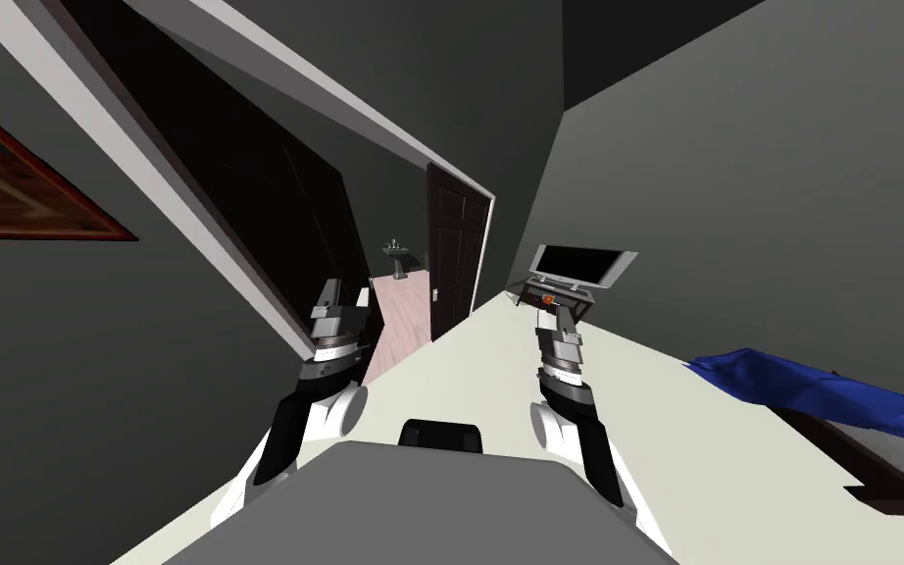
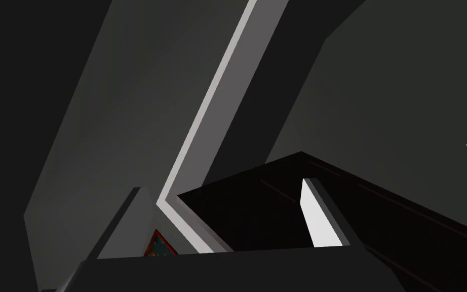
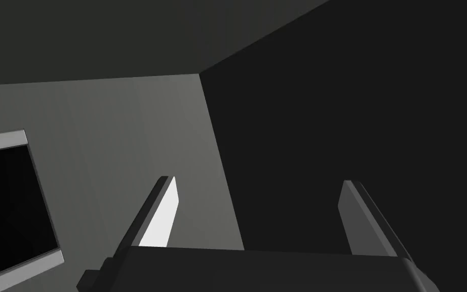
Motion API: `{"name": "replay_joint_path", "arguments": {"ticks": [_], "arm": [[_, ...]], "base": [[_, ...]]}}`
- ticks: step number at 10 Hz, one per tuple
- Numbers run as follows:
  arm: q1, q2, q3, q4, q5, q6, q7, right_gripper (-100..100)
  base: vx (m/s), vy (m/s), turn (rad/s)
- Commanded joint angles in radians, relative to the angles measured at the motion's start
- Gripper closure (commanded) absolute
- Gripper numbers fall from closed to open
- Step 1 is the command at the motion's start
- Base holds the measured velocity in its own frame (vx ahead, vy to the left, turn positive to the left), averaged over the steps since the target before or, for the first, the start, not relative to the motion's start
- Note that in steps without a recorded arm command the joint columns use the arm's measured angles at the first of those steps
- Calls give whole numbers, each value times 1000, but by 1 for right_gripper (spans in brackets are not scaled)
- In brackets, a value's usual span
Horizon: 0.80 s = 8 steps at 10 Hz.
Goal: Push the door open
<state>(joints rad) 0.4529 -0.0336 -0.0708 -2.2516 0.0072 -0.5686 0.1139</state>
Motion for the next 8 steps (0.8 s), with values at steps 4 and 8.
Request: {"name": "replay_joint_path", "arguments": {"ticks": [4, 8], "arm": [[-44, -13, 25, 111, 7, -17, -17, -100], [-81, -21, 46, 203, 14, -31, -30, -100]], "base": [[115, 0, 45], [101, -8, 42]]}}
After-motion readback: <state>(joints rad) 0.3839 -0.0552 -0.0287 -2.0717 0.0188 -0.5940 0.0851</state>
